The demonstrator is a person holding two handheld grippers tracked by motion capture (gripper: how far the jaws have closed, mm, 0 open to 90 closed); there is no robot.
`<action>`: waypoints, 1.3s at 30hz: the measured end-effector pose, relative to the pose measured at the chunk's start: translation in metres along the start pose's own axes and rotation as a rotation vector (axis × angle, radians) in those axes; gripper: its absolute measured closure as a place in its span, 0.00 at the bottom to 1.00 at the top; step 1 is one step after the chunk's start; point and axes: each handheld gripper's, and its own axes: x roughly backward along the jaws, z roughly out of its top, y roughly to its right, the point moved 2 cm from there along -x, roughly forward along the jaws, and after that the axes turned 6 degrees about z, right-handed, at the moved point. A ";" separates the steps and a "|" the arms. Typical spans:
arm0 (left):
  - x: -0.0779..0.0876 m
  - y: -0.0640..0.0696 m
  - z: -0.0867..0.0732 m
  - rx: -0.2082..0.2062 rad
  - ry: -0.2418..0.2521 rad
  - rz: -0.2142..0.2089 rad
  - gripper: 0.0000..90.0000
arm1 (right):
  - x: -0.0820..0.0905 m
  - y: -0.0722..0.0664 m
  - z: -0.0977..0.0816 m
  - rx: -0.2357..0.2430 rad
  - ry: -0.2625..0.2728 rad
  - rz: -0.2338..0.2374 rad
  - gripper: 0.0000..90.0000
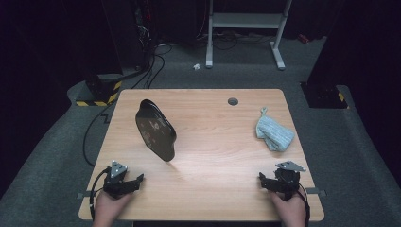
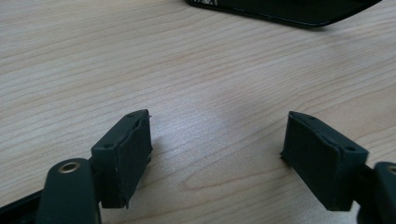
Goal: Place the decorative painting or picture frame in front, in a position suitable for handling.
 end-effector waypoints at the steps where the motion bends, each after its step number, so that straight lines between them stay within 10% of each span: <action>1: 0.000 0.000 0.000 0.000 -0.001 0.000 0.26 | 0.000 0.000 0.000 0.005 -0.001 0.001 0.09; 33: 0.001 0.000 -0.001 -0.001 0.000 -0.009 0.26 | 0.000 -0.002 -0.001 0.041 -0.008 0.027 0.09; 39: 0.003 -0.001 -0.001 -0.001 0.017 -0.025 0.38 | 0.001 -0.003 -0.002 0.042 -0.008 0.030 0.09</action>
